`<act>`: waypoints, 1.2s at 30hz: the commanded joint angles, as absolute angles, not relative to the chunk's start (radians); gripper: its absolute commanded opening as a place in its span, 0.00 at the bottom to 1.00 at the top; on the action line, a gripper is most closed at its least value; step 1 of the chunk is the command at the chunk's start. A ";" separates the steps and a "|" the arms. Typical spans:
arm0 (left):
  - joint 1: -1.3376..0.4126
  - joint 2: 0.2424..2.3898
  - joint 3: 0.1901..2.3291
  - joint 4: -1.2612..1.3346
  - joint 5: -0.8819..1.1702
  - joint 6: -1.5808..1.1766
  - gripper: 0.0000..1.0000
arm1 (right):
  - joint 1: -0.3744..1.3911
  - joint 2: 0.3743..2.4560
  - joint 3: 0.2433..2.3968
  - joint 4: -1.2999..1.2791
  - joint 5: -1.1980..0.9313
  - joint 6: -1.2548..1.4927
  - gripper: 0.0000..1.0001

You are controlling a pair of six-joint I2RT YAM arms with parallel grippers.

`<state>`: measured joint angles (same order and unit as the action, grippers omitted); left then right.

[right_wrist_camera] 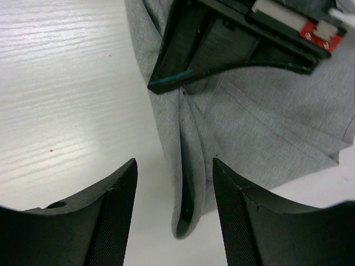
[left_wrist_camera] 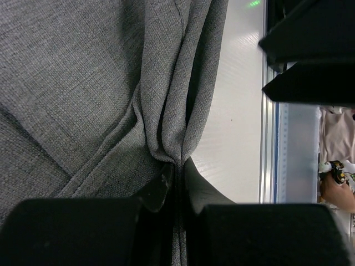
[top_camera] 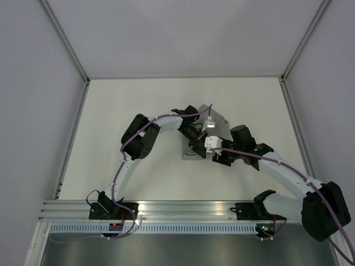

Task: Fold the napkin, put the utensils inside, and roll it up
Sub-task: Roll the napkin with the utensil

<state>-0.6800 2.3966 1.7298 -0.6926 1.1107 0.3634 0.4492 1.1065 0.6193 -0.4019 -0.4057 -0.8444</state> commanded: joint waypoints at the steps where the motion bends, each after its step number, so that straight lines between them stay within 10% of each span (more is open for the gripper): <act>1: -0.673 2.437 1.767 -0.752 1.124 0.354 0.02 | 0.537 1.149 0.598 -0.258 -0.284 -0.874 0.63; 13: -0.672 2.438 1.767 -0.772 1.112 0.383 0.02 | 0.661 1.377 0.597 -0.095 -0.129 -0.870 0.59; 36: -0.657 2.327 1.749 -0.712 1.150 0.296 0.22 | 0.582 1.566 0.837 -0.500 -0.406 -0.850 0.17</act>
